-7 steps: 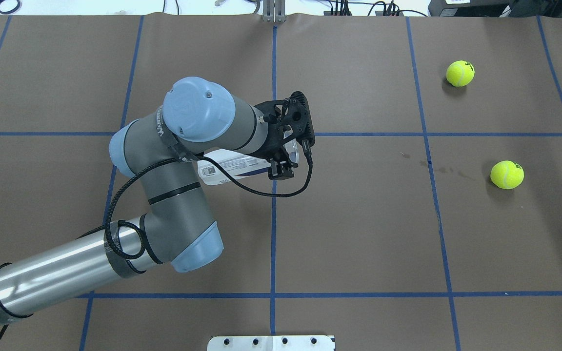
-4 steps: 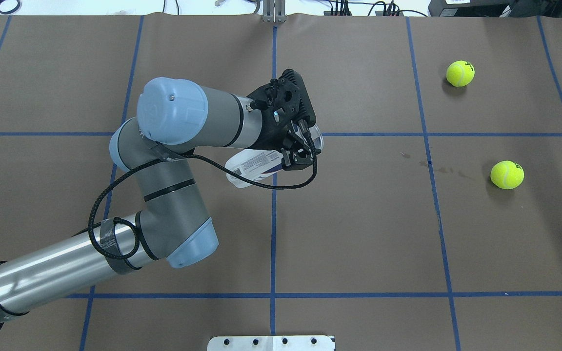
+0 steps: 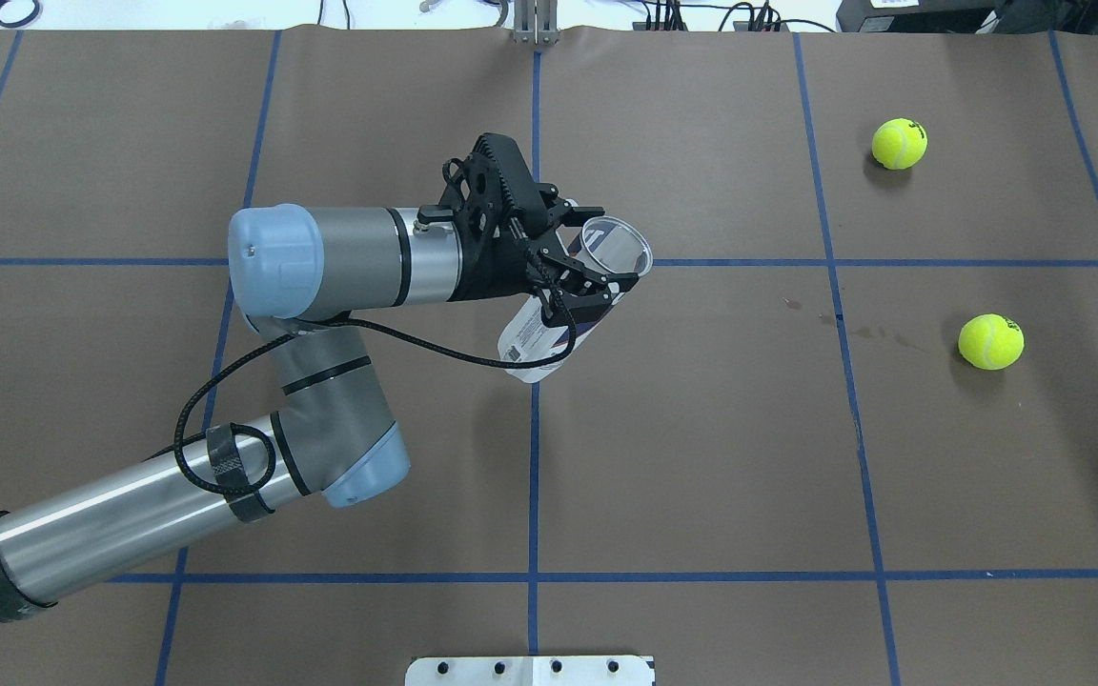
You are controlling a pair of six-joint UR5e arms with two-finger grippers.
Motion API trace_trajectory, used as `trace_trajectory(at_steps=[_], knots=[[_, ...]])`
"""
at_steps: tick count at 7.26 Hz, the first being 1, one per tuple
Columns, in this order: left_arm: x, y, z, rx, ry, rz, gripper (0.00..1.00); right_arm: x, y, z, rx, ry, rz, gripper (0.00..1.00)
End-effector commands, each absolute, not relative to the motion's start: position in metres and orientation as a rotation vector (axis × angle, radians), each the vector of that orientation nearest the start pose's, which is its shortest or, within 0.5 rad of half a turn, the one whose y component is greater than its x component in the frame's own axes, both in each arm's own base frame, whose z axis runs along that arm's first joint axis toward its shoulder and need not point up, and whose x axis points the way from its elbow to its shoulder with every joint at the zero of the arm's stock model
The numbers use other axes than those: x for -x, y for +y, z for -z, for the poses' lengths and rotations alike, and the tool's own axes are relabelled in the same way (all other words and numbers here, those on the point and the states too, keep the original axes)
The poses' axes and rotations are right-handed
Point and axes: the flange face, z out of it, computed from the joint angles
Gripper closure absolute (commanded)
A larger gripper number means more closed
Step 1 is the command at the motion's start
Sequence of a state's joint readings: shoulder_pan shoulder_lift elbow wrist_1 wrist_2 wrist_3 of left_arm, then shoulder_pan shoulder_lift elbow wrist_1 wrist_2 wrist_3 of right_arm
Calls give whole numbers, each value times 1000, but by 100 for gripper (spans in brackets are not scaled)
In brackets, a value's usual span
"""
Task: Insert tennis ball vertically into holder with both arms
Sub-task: 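Lift and rotate the can upright with the left gripper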
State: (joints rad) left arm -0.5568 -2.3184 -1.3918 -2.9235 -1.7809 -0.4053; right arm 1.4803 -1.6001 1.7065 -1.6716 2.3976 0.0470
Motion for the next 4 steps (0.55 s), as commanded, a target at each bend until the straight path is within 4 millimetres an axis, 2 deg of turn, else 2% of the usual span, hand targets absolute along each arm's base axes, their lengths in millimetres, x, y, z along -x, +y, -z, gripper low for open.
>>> trace_trajectory(at_steps=[1,3,4], knots=[[-506,-450,-145,-1478,1484,-539,52,-17,-482,-602,32,-825,50,1],[-520,-454,-192,-1555,1526,-494,51,-16,-484,-588,4,-835,65,1],[-522,-449,-198,-1567,1541,-492,51,-16,-484,-581,-9,-837,70,1]])
